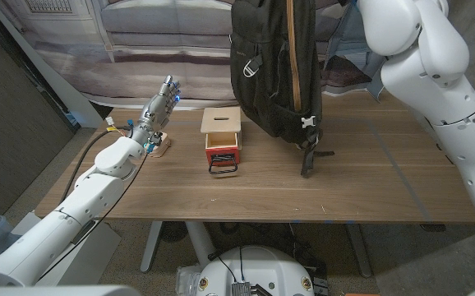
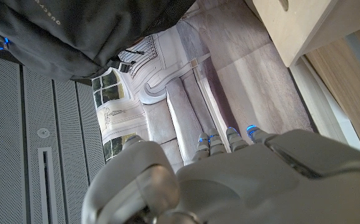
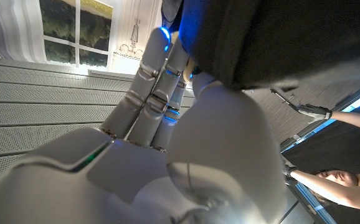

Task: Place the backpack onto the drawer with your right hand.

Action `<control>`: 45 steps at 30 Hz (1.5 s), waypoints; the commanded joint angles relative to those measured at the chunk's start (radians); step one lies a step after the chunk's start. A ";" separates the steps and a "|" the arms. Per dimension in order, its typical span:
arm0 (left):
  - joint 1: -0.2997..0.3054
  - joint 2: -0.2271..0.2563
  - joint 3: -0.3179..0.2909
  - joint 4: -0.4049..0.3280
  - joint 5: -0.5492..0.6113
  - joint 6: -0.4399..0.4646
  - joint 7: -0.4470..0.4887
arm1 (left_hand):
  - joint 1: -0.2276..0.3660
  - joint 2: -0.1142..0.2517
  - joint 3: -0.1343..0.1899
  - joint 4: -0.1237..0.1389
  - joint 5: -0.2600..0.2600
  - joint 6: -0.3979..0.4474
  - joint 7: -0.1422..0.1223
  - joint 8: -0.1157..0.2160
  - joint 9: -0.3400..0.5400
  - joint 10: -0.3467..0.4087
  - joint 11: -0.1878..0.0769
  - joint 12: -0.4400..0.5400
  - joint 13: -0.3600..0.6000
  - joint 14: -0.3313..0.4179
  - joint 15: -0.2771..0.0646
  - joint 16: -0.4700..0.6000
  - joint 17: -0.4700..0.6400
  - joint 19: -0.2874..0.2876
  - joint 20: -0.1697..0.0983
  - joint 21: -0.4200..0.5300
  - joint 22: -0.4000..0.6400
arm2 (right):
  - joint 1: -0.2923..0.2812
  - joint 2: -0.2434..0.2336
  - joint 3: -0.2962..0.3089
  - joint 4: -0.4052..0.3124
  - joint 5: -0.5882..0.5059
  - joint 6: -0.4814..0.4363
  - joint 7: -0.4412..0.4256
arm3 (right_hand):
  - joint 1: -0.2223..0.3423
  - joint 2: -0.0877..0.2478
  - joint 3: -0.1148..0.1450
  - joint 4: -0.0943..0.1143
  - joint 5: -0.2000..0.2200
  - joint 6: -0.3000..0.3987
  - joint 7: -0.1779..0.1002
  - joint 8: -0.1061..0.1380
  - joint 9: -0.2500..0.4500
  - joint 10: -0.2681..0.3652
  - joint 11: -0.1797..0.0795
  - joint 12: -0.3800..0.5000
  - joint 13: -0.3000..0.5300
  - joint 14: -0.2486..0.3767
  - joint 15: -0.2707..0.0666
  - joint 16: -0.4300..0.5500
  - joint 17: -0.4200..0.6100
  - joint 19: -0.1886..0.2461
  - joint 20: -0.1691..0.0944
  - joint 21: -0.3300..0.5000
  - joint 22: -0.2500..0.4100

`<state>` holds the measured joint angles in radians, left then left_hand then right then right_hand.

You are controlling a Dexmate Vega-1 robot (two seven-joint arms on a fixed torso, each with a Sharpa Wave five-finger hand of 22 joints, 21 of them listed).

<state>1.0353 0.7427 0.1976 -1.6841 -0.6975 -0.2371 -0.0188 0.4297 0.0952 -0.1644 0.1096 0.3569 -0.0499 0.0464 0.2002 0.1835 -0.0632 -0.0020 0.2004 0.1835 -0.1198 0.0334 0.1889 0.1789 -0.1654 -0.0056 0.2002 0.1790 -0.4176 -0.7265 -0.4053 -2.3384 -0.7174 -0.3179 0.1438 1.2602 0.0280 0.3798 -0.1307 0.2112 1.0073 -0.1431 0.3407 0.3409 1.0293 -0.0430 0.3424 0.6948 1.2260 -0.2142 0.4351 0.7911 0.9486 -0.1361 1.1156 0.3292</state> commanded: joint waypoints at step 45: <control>0.025 -0.008 -0.018 0.031 -0.017 -0.025 -0.006 | 0.006 0.011 -0.018 0.002 -0.003 0.000 0.005 -0.002 0.004 -0.001 0.002 0.002 0.004 -0.008 0.003 -0.001 0.005 -0.014 0.002 0.002 0.005 | 0.283 0.202 -0.212 0.279 0.008 0.084 0.000 | 0.074 0.083 0.041 -0.025 0.002 0.001 -0.009 0.002 0.006 0.113 -0.100 -0.028 0.020 0.016 -0.013 -0.016 0.010 -0.020 -0.093 0.042 -0.023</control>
<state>1.0569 0.7375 0.1811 -1.6605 -0.7120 -0.2545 -0.0199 0.4336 0.0990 -0.1740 0.1143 0.3569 -0.0499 0.0464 0.2002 0.1835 -0.0632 -0.0020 0.2004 0.1835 -0.1198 0.0334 0.1889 0.1789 -0.1654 -0.0056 0.2002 0.1790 -0.1696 -0.5567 -0.5820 -2.1021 -0.7090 -0.2435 0.1369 1.2602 0.0280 0.3840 -0.1265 0.2075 1.0111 -0.1466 0.3408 0.3439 1.0344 -0.0412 0.3172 0.7125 1.2333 -0.2146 0.4199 0.7974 0.9312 -0.1322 1.1503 0.3061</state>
